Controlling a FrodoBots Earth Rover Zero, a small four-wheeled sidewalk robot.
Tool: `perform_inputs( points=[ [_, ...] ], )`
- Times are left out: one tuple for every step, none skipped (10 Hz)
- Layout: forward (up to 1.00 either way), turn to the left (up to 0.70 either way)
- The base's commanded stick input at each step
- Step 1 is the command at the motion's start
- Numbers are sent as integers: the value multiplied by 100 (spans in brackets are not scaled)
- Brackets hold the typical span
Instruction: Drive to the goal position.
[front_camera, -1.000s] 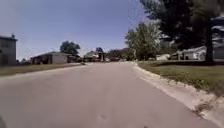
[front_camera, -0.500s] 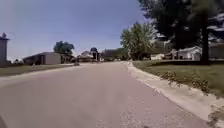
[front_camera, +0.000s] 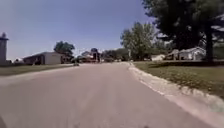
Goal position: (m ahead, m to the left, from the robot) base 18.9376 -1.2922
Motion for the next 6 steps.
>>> perform_inputs(
  points=[
    [70, 0],
    [70, 0],
    [70, 0],
    [70, 0],
    [70, 0],
    [70, 0]
  ],
)
